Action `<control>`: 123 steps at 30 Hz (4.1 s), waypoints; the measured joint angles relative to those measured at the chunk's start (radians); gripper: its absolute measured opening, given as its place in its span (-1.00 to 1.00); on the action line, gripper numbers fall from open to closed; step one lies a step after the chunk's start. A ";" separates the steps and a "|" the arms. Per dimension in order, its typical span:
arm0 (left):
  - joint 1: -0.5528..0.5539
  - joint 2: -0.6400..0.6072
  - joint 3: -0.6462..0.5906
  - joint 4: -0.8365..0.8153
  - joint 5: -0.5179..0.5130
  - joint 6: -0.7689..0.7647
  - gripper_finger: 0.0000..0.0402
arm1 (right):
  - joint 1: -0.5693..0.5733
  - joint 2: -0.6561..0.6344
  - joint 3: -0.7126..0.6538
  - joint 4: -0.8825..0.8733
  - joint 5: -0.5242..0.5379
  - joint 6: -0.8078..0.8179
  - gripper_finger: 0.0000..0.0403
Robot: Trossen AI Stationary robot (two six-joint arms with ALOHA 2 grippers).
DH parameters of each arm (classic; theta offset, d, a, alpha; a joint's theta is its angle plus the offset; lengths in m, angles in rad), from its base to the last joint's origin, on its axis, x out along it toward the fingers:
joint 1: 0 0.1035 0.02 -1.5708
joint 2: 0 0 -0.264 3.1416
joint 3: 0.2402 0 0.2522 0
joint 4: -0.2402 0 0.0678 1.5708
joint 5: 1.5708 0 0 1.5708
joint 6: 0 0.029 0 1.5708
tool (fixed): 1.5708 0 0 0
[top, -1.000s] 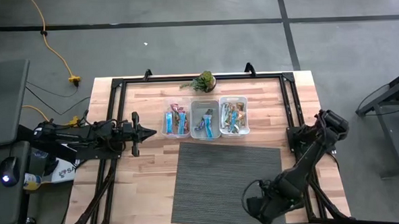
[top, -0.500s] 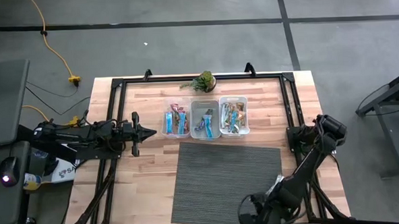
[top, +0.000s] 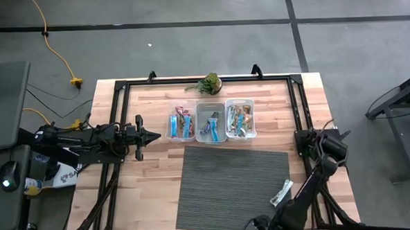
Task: Pick and place Granola Bars by type
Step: Put the blue granola bar into the gray bin
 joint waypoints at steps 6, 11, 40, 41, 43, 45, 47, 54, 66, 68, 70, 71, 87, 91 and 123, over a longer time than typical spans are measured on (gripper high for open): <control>0.000 0.000 0.000 0.000 0.000 0.000 -1.00 | -0.023 0.005 0.093 0.047 0.379 -0.199 -0.25; 0.000 0.000 0.000 0.000 0.000 0.000 -1.00 | -0.055 0.004 0.121 0.318 0.802 -0.511 -0.25; 0.000 0.000 0.000 0.000 0.000 0.000 -1.00 | -0.106 0.004 0.108 0.890 1.789 -1.506 -0.34; 0.000 0.000 0.000 0.000 0.000 0.000 -1.00 | -0.109 0.004 0.108 0.892 1.788 -1.510 -0.34; 0.000 0.000 0.000 0.000 0.000 0.000 -1.00 | -0.113 0.004 0.108 0.892 1.788 -1.512 -0.34; 0.000 0.000 0.000 0.000 0.000 0.000 -1.00 | -0.112 0.004 0.108 0.894 1.788 -1.512 -0.34; 0.000 0.000 0.000 0.000 0.000 0.000 -1.00 | -0.111 0.004 0.108 0.903 1.788 -1.518 -0.34; 0.000 0.000 0.000 0.000 0.000 0.000 -1.00 | -0.111 0.004 0.108 0.976 1.788 -1.620 -0.48; 0.000 0.000 0.000 0.000 0.000 0.000 -1.00 | -0.111 0.004 0.108 0.988 1.788 -1.643 -0.67; 0.000 0.000 0.000 0.000 0.000 0.000 -1.00 | -0.111 0.004 0.108 0.988 1.788 -1.655 -0.67; 0.000 0.000 0.000 0.000 0.000 0.000 -1.00 | -0.111 0.004 0.108 0.990 1.788 -1.677 -0.67; 0.000 0.000 0.000 0.000 0.000 0.000 -1.00 | -0.111 0.003 0.108 0.989 1.788 -1.691 -0.67; 0.000 0.000 0.000 0.000 0.000 0.000 -1.00 | -0.106 -0.083 0.108 0.977 1.789 -1.978 -0.87; 0.000 0.000 0.000 0.000 0.000 0.000 -1.00 | -0.122 -0.089 0.108 0.975 1.789 -2.025 -0.88; 0.000 0.000 0.000 0.000 0.000 0.000 -1.00 | -0.346 -0.105 0.108 0.828 1.203 -2.085 -0.87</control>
